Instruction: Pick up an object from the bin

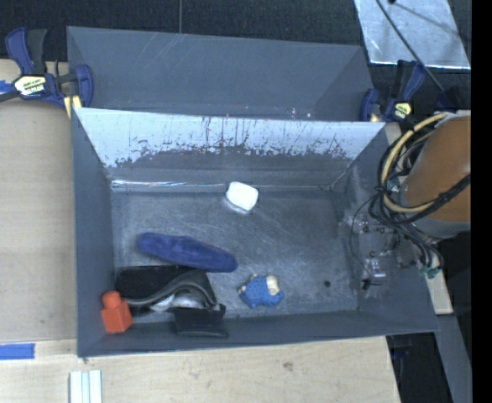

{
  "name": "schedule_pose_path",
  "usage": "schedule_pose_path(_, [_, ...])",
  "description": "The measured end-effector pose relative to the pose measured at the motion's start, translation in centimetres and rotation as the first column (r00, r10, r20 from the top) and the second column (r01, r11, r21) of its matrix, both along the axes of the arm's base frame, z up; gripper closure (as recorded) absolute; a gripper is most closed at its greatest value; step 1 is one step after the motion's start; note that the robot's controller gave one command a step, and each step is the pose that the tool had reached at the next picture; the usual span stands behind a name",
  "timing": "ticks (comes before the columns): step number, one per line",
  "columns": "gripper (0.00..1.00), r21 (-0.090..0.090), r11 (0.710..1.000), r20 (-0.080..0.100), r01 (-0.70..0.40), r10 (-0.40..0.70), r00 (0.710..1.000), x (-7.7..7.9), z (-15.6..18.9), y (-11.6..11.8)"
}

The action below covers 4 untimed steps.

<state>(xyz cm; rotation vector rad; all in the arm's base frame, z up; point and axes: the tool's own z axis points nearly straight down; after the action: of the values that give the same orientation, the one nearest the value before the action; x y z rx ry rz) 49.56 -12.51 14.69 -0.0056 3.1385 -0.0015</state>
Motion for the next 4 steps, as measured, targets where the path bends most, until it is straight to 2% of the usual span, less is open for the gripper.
schedule_pose_path(1, [0.0, 0.002, 0.938, 0.002, -0.346, 0.346, 0.938, 4.0, -4.2, 13.0])
schedule_pose_path(2, [0.0, 0.002, 0.904, -0.004, -0.427, 0.427, 0.904, -0.3, -7.8, 14.1])
schedule_pose_path(3, [0.0, -0.002, 0.718, 0.0, -0.696, 0.696, 0.718, 1.2, -3.2, 12.1])
schedule_pose_path(4, [0.0, 0.004, 0.374, -0.003, -0.927, 0.927, 0.374, -1.1, -7.8, 15.2])
